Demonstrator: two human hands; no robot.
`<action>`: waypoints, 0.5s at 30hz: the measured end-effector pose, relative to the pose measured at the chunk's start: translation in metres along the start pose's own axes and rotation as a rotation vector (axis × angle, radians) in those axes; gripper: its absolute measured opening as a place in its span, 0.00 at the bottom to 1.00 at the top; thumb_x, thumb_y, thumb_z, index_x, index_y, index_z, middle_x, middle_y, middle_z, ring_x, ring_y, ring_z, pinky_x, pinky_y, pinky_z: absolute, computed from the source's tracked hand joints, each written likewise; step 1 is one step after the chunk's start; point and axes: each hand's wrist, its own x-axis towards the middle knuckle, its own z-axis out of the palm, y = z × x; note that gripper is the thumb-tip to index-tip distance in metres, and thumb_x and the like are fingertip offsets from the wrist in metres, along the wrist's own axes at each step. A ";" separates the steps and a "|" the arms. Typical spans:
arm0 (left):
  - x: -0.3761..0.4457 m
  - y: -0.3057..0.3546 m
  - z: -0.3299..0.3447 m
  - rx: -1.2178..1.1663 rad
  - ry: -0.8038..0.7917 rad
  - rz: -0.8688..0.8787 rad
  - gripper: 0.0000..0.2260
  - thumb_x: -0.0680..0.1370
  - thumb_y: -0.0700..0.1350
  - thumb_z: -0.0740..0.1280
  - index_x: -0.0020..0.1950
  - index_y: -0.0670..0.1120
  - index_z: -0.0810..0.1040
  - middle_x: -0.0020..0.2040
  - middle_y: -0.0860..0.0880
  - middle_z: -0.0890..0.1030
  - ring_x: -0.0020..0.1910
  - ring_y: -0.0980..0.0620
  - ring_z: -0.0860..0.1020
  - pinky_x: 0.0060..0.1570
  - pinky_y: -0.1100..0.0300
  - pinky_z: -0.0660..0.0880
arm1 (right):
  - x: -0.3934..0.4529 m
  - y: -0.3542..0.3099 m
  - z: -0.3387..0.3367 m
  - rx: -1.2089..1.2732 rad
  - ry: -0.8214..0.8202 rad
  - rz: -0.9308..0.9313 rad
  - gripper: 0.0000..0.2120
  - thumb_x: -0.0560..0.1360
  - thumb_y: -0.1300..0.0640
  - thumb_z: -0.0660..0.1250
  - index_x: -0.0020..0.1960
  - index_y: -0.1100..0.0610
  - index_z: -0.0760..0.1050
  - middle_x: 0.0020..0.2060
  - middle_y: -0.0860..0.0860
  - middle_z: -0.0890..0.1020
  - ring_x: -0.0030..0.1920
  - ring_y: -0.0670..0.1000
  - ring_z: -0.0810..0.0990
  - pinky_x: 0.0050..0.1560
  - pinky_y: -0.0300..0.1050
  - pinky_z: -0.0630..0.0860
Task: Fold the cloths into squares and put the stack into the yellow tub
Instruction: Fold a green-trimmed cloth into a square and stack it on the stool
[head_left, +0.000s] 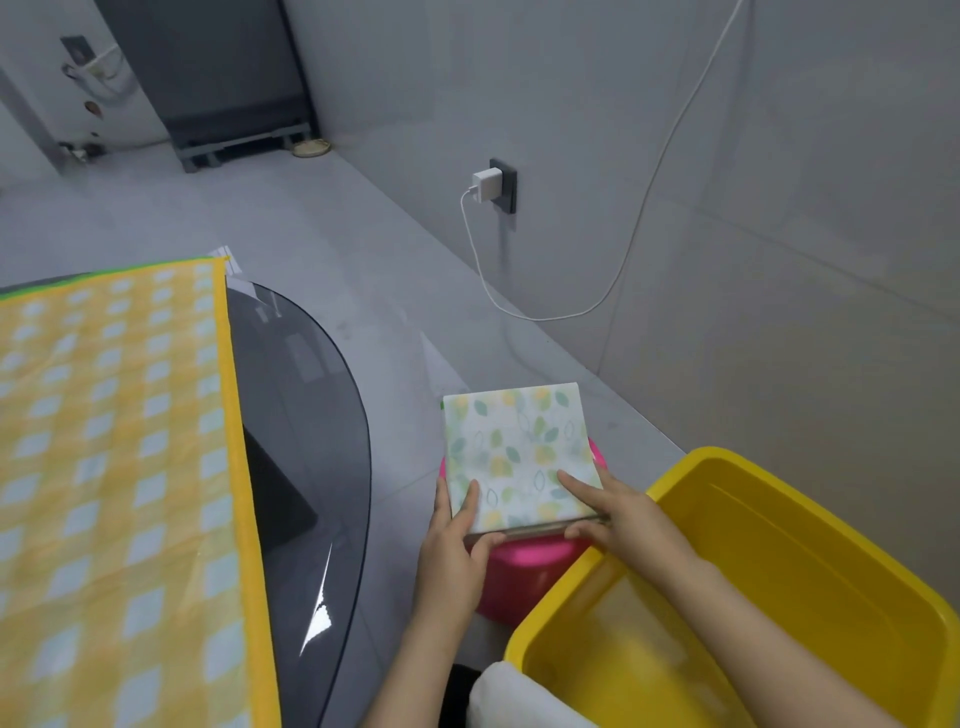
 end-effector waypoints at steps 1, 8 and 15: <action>0.001 0.000 0.000 0.019 0.007 0.006 0.27 0.77 0.42 0.68 0.74 0.53 0.64 0.78 0.53 0.49 0.73 0.52 0.63 0.67 0.59 0.67 | 0.001 0.001 0.000 -0.021 -0.004 0.000 0.29 0.72 0.48 0.70 0.70 0.40 0.64 0.74 0.45 0.60 0.71 0.48 0.64 0.67 0.40 0.63; 0.001 0.005 0.002 0.092 -0.010 -0.016 0.26 0.78 0.43 0.65 0.75 0.52 0.61 0.78 0.50 0.47 0.74 0.50 0.61 0.67 0.64 0.62 | 0.004 0.000 0.004 -0.233 -0.012 -0.007 0.27 0.76 0.46 0.62 0.73 0.42 0.58 0.72 0.49 0.63 0.68 0.53 0.64 0.65 0.43 0.64; -0.010 0.035 -0.002 0.188 -0.030 -0.076 0.27 0.80 0.55 0.59 0.77 0.51 0.55 0.78 0.48 0.38 0.77 0.46 0.40 0.75 0.52 0.45 | -0.012 -0.014 -0.005 -0.364 0.033 0.007 0.30 0.75 0.37 0.56 0.74 0.37 0.49 0.73 0.49 0.61 0.65 0.53 0.65 0.65 0.45 0.65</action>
